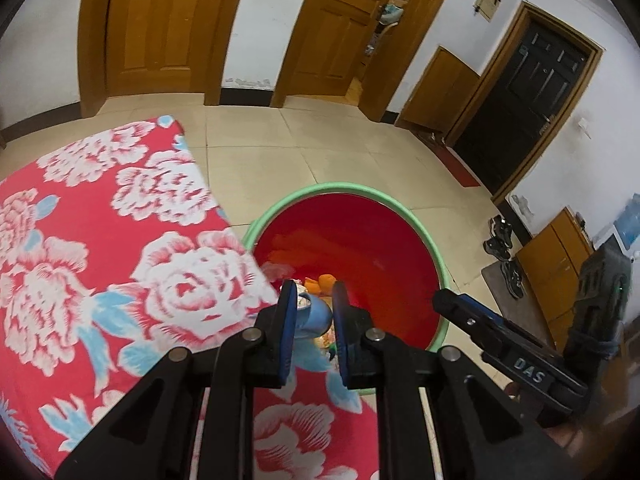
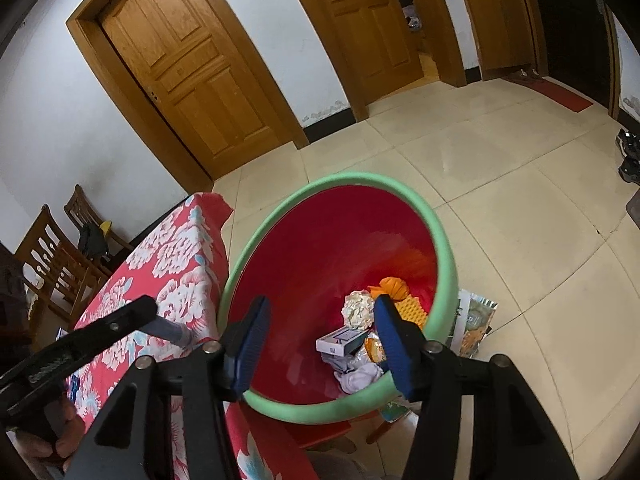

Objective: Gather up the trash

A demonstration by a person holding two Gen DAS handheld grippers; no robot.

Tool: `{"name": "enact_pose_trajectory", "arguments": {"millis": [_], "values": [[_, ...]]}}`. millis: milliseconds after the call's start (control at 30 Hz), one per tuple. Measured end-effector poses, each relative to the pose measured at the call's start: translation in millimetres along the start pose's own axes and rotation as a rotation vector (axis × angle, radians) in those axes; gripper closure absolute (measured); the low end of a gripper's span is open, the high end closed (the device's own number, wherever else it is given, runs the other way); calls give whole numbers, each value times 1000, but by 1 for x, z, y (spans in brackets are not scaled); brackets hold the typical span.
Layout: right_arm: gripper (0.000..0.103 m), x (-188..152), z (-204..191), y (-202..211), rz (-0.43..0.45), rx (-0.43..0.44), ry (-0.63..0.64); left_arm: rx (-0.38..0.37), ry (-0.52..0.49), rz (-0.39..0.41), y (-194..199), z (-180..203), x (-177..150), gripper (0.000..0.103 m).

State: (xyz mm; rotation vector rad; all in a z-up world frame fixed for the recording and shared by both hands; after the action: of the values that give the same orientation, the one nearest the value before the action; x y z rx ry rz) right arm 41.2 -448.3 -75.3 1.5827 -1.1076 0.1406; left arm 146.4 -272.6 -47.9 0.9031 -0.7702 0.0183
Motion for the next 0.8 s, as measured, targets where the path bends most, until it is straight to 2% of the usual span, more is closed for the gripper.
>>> {"name": "enact_pose_trajectory", "arguments": {"millis": [300,433,700,800], "values": [[45,2,13,14,34,-5,-35,-68,-52,-5,-22,22,7,87],[45,2,17,17,36,-6,-39,-75,-43,-4,-24,25,12,86],[44,1,13,23,43,5,-28,-25,-20,-42,-24,20,9,86],[42,-1,6,29,48,8,-12,-10,-5,-42,-18,14,4,75]]}}
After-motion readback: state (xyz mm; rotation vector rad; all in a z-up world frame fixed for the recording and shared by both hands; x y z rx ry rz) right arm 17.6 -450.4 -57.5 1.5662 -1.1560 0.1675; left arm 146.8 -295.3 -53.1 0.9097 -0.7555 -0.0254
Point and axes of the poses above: each gripper's, at about its wrist camera, not at the fingertips, and y roughly against the way its jaws point, z to its right, x to its top, the point moved 3 cm from there along -y, roughly the way its jaws point, and after that the axes turned 4 degrees about -x, right-handed, at the moved point
